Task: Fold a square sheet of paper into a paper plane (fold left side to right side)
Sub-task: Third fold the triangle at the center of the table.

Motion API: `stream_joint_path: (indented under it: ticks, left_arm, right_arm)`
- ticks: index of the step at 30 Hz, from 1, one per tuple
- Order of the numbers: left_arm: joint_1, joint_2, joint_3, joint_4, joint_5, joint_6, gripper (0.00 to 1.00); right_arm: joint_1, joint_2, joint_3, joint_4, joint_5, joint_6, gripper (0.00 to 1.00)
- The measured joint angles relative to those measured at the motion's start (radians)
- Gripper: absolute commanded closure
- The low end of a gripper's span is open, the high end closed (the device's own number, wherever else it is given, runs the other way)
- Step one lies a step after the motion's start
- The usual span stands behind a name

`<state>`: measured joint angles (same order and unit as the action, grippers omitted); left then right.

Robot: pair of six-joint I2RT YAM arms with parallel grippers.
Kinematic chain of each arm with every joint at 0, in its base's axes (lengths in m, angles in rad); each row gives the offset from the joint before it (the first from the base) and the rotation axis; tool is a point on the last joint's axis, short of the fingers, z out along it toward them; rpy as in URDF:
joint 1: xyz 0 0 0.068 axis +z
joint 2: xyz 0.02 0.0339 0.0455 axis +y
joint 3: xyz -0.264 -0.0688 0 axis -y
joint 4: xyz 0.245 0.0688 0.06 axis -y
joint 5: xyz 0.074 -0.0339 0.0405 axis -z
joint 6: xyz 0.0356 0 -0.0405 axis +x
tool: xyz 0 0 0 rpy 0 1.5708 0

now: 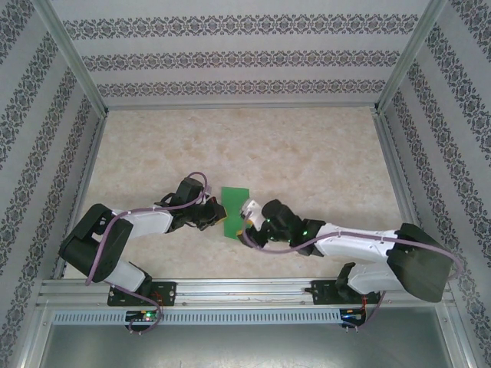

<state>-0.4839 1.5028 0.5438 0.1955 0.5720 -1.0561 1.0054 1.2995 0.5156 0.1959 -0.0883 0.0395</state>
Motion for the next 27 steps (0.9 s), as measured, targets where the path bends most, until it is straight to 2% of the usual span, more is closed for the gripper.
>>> stream_joint_path:
  ticks: [7, 12, 17, 20, 27]
  left_arm:
    - [0.0, 0.0, 0.0, -0.001, 0.0, -0.015, 1.0]
    - [0.0, 0.0, 0.0, -0.001, 0.0, -0.024, 1.0]
    - [0.0, 0.0, 0.0, -0.001, 0.0, -0.027, 1.0]
    - [0.0, 0.0, 0.0, -0.001, 0.0, -0.027, 1.0]
    - [0.0, 0.0, 0.0, -0.001, -0.003, -0.03, 0.95]
  right_arm:
    - [0.13, 0.155, 0.031, 0.023, 0.161, -0.122, 0.35]
    - [0.158, 0.245, 0.093, 0.026, 0.224, -0.143, 0.31]
    - [0.163, 0.302, 0.147, 0.035, 0.257, -0.14, 0.33]
    - [0.163, 0.315, 0.165, 0.041, 0.268, -0.132, 0.38]
    - [0.163, 0.323, 0.176, 0.044, 0.263, -0.092, 0.62]
